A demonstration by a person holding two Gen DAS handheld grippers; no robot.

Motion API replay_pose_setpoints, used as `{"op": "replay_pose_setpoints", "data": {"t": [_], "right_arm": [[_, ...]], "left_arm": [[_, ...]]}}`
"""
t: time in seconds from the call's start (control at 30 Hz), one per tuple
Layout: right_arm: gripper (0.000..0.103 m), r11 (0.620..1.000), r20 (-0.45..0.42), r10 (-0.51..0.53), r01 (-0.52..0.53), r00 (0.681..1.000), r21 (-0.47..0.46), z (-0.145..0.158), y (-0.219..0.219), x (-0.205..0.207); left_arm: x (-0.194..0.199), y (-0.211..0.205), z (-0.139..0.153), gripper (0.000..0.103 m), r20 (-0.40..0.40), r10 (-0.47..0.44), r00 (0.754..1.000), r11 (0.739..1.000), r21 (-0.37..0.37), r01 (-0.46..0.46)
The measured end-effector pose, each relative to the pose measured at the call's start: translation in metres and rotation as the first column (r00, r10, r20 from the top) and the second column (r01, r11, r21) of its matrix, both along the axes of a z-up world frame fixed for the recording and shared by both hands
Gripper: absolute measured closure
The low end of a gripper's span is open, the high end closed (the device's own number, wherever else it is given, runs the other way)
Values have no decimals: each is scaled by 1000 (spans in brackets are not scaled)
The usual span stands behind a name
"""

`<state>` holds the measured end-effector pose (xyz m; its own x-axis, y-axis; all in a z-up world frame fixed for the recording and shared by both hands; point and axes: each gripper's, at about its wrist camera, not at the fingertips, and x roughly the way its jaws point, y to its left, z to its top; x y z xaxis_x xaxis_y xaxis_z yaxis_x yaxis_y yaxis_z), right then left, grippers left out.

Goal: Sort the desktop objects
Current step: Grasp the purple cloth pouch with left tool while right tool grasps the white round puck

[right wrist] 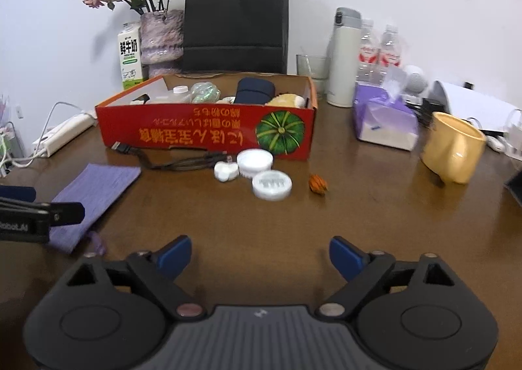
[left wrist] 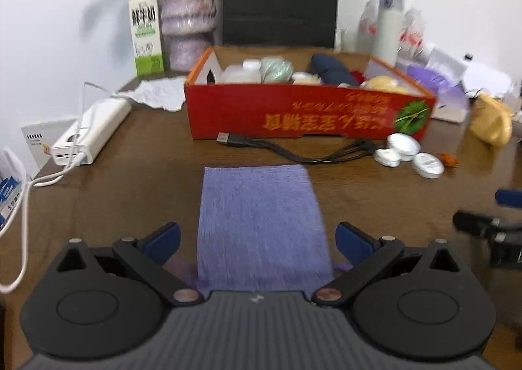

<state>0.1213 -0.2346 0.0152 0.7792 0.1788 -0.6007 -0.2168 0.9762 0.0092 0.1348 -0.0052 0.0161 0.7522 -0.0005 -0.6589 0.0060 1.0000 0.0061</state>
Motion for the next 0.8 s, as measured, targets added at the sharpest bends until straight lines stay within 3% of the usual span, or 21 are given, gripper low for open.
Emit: {"op": "replay_pose_setpoints", "data": {"t": [0.13,0.2,0.23,0.27,0.3,0.4,0.47,0.67,0.8], "right_arm": [[28,1000,-22,-1,1,1000,-22,-5,6,48],[32,999,-34,-19,18,999,-43,-8,8,67],[38,999,-36,-12,11,999,-40,-9,8,74],[57,999,-45,-3,1,999,-37,-10,8,79],[65,1000,-49,10,-11,999,-29,-12,8,83],[65,999,-25,21,-22,999,-32,-14,11,82],[65,999,-21,22,-23,1000,-28,-14,11,78],[65,999,12,36,-36,999,12,0,9,40],[65,995,9,51,-51,999,89,7,8,-1]], "left_arm": [[28,0,-11,0,-68,-14,998,1000,-1,14],[33,-1,-13,0,-54,-3,999,1000,7,4],[35,0,-14,0,-53,-4,999,1000,0,4],[36,0,-14,3,-47,-10,999,1000,-2,10],[35,0,-14,7,-33,-18,999,1000,3,18],[30,-5,-11,40,5,-50,999,999,8,50],[26,-10,-8,87,12,-68,998,998,9,68],[1,-9,-3,90,14,-59,998,995,-85,60],[-26,-9,3,90,24,-47,999,996,-70,49]]}}
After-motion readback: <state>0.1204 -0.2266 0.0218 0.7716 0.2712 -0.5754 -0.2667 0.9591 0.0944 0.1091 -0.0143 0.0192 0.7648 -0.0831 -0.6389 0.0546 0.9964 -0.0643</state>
